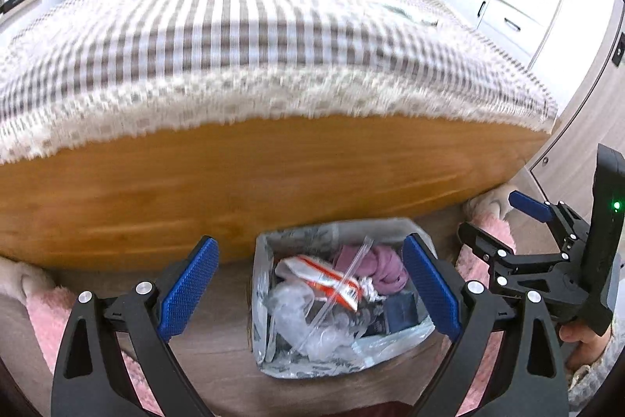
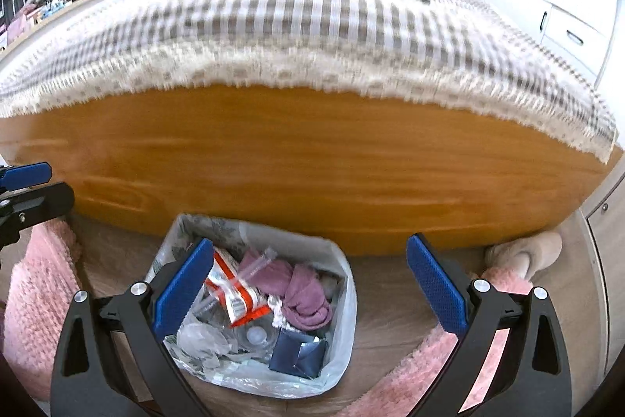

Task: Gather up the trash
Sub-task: 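Raise both open tools out of the bin back over the bed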

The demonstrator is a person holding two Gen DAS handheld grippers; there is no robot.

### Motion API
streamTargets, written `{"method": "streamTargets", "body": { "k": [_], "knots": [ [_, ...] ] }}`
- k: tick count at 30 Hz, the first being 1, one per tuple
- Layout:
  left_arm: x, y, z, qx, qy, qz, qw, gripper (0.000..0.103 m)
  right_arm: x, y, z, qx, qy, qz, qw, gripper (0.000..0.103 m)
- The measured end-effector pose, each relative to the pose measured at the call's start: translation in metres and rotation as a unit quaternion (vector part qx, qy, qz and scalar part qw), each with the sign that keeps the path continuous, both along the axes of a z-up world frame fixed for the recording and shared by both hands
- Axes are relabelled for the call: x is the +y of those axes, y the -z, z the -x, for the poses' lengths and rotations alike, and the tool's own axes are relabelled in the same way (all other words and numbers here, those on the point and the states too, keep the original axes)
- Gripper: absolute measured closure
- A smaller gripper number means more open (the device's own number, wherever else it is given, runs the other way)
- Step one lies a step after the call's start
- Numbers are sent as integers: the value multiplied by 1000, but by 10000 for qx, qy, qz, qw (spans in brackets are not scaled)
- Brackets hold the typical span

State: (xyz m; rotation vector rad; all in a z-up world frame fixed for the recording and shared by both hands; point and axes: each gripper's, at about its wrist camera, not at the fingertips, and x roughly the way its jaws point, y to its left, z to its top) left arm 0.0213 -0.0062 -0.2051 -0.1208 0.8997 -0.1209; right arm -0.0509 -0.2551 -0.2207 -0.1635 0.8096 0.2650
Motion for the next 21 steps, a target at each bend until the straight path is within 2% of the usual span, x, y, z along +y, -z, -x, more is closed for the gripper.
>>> {"method": "streamTargets", "body": {
  "k": [4,15,17,21],
  "knots": [
    [0,-20,-3,-226,34,67,9997,11,-4,-24,-1,-261,1,-80,9996,8],
    [4,-72,-21,-672,-16,-110,9977,11,-23,-82,-19,-762,286,-377,9960,8],
    [4,-79,-25,-765,-52,-123,9970,7,-26,-92,-23,-899,358,-423,9944,8],
    [5,-94,-32,-960,-68,-82,9953,7,-31,-108,-31,-1107,446,-515,9915,8]
  ]
}}
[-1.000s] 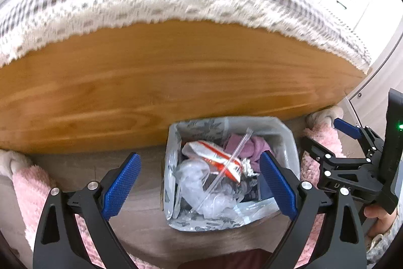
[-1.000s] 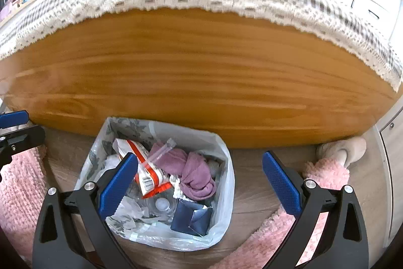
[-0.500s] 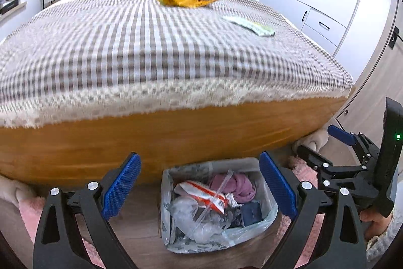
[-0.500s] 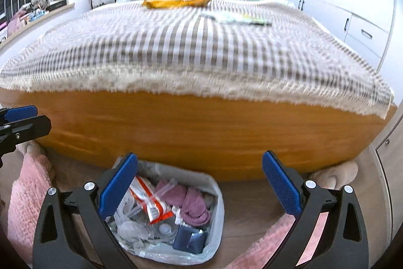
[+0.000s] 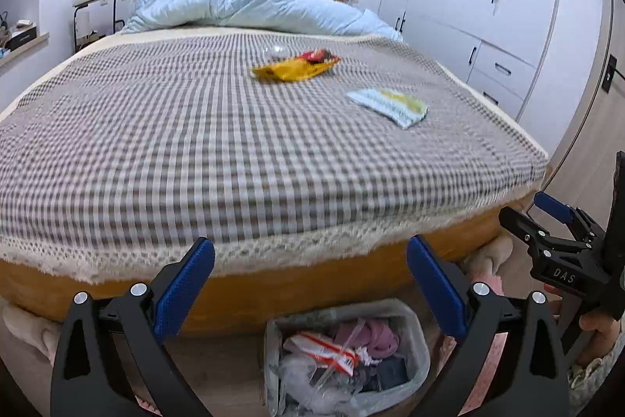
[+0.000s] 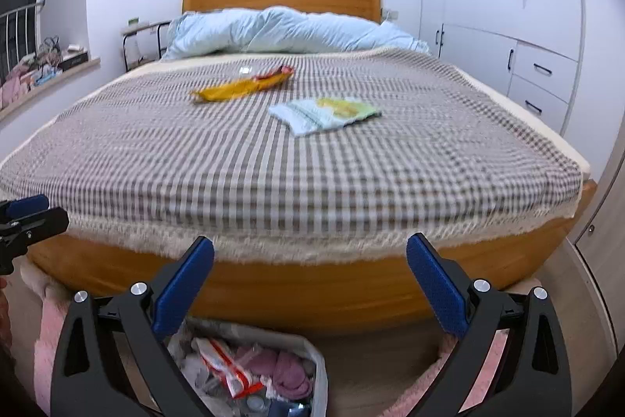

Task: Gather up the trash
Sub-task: 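Raise both open tools out of the bin back over the bed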

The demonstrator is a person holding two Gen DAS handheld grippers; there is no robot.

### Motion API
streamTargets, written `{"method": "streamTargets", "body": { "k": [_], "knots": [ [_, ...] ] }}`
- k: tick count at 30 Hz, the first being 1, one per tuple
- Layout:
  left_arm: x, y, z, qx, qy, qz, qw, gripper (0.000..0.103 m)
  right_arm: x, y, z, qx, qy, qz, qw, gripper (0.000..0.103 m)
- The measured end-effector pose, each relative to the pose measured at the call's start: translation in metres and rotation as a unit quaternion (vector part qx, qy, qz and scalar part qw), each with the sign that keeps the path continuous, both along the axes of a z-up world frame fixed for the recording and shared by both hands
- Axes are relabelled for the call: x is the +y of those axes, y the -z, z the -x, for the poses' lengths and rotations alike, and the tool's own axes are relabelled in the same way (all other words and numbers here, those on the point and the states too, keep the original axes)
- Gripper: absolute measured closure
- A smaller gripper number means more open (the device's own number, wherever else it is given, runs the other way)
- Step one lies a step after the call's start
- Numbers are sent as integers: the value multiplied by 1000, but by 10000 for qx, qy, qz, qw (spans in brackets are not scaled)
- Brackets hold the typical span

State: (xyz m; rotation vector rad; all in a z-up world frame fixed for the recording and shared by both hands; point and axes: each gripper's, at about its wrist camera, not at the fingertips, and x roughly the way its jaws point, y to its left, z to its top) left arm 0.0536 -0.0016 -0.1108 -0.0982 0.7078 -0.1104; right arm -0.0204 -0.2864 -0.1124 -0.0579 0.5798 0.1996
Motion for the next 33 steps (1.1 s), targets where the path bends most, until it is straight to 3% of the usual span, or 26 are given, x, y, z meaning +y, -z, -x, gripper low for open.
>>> {"method": "streamTargets", "body": {
  "k": [10,33],
  "knots": [
    [-5,-21,-16,-244,15,36,9997,7,1,-18,-16,-263,85,-84,9996,8],
    [-1,-36,-58,-553,-63,229,9982,7,-3,-20,-54,-416,265,-55,9988,8]
  ]
}}
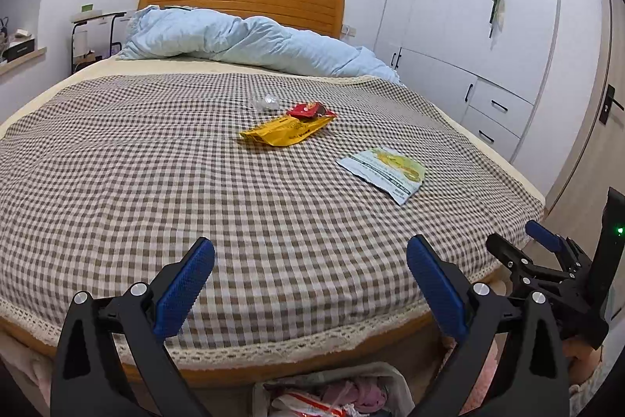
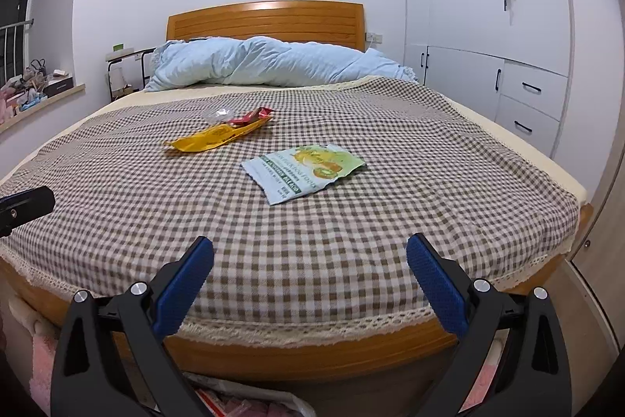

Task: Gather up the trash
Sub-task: 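Raise both open tools out of the bin back over the bed, then grasp the red wrapper with the right tool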

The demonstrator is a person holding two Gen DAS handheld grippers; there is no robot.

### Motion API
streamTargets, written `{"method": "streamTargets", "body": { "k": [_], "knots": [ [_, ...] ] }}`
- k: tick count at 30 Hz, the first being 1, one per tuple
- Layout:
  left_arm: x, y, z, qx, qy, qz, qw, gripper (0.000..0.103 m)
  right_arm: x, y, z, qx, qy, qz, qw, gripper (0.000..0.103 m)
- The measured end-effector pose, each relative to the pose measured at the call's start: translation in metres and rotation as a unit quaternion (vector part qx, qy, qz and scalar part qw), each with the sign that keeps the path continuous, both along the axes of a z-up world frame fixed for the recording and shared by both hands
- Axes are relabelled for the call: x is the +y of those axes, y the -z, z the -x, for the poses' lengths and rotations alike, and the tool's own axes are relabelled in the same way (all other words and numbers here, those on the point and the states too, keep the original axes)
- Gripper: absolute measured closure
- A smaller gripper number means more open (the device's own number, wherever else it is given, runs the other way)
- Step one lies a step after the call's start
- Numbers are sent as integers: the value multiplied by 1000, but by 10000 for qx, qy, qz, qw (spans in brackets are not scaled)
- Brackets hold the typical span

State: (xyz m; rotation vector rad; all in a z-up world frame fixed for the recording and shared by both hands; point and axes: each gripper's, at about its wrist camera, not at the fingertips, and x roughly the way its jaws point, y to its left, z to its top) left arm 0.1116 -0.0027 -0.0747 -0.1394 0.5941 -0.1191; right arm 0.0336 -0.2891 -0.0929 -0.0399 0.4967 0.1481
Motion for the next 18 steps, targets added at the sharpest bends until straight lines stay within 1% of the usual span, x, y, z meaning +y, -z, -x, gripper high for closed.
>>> {"method": "streamTargets", "body": {
  "k": [8,18],
  "knots": [
    [9,-3,-25,-75,-98,34,9999,7,-1,0,-22,-71,98,-39,9999,8],
    [20,-4,-60,-129,-282,181,9994,7,1,1,-58,-146,161,-152,9996,8]
  ]
}}
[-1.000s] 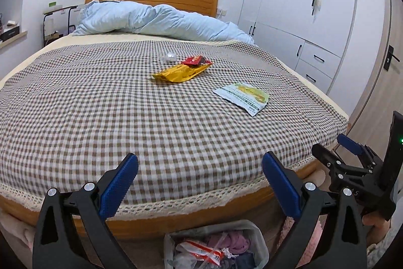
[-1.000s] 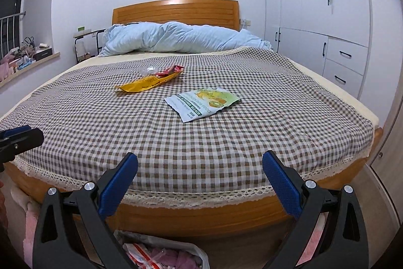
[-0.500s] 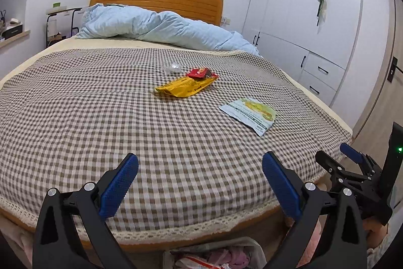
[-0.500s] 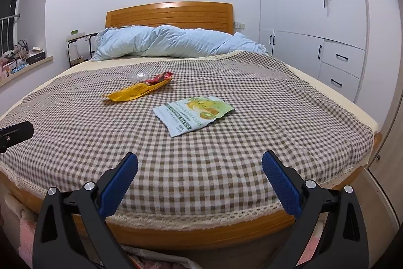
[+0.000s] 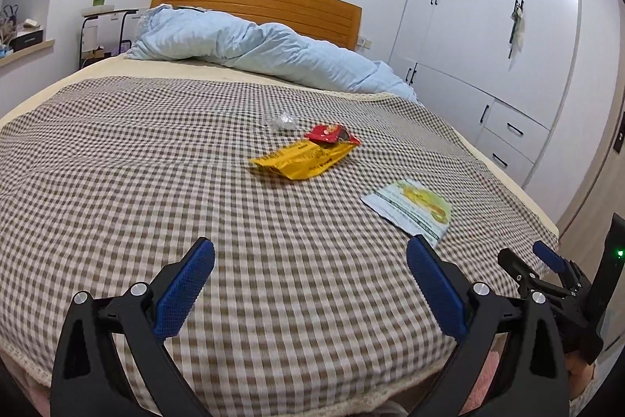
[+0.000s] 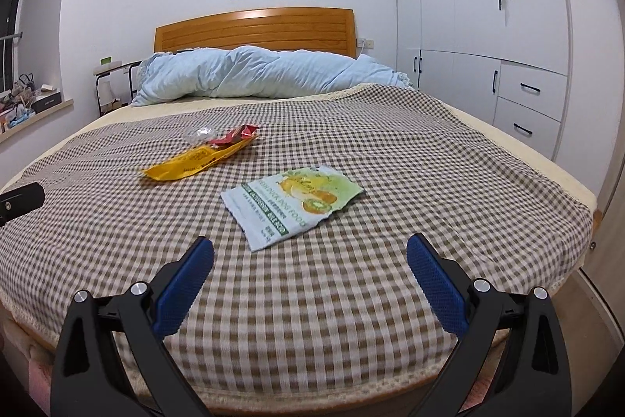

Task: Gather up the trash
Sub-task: 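Grasp the red wrapper with the right tool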

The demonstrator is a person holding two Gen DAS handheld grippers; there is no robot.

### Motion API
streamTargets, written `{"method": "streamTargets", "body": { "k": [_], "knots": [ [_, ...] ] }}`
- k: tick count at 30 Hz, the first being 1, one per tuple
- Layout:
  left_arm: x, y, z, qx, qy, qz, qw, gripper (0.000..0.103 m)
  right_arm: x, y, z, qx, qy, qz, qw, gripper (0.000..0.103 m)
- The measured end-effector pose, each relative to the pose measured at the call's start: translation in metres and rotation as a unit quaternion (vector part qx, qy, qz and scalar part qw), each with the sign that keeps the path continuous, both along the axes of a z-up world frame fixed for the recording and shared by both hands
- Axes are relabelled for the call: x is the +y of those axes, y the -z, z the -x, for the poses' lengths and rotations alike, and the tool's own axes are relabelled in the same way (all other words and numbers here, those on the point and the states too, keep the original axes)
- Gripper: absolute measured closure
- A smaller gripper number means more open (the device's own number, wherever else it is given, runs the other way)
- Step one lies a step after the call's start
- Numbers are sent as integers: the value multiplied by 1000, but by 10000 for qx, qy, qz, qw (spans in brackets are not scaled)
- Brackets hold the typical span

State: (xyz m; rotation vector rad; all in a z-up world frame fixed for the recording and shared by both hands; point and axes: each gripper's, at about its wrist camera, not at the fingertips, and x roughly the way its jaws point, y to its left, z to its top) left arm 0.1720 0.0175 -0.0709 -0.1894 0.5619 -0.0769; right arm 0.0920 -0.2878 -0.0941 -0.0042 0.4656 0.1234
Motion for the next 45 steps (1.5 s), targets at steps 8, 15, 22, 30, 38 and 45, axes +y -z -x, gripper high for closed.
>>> {"method": "streamTargets", "body": {
  "k": [8,15,22,30,38,45],
  "knots": [
    [7,-7,-31,-161,-54,-12,9999,7,8,-6,-30,-182,50,-38,9998,8],
    [20,-16,-63,-344,-156,-68,9993,7,27,-16,-62,-389,-26,-1,9992,8],
    [36,-20,-114,-307,-261,33,9992,7,57,-25,-111,-501,-238,-27,9985,8],
    [44,-33,-192,-269,-187,201,9993,7,90,-42,-196,-315,-150,-373,9987,8],
    [70,-16,-272,-315,-718,478,9958,7,138,4,-316,914,14,-694,9934,8],
    [88,16,-286,92,-699,534,9961,7,144,22,-321,1063,45,-321,9938,8]
  ]
}}
